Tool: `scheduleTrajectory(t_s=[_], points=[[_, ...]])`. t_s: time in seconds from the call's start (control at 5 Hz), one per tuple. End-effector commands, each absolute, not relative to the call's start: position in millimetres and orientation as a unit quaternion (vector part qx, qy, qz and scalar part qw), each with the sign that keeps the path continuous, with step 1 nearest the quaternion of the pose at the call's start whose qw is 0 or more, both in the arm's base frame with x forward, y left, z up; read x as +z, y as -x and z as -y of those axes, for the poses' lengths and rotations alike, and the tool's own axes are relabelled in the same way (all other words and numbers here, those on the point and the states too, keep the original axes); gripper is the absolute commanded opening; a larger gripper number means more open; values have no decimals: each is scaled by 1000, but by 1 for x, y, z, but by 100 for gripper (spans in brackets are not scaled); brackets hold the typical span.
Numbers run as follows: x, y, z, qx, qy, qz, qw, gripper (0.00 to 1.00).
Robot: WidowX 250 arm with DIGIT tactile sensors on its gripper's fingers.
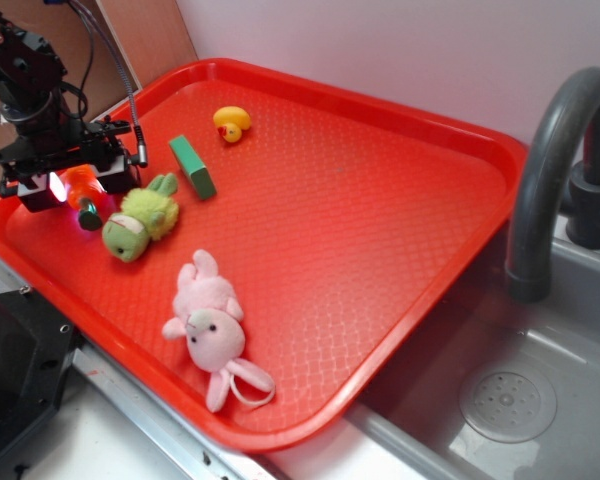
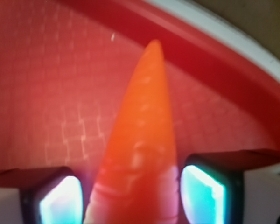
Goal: Grab the carrot.
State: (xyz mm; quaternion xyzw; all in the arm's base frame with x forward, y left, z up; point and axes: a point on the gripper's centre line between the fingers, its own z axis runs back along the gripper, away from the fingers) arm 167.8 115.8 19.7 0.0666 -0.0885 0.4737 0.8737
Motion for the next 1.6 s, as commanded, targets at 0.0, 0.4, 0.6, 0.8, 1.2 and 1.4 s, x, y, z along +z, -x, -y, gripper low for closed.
scheduleTrajectory(t_s=[0.0,0.4,0.6,0.8,1.2,1.4], points=[[26,-164,-124,474,-65,108,871,0],[87,-175,-120,411,-106,144,894,0],[137,-187,-98,306,-18,118,944,0],[181,-193,-62,227,28,117,967,0],[218,-197,-10,171,87,104,976,0],[208,-202,-17,157,100,81,979,0]])
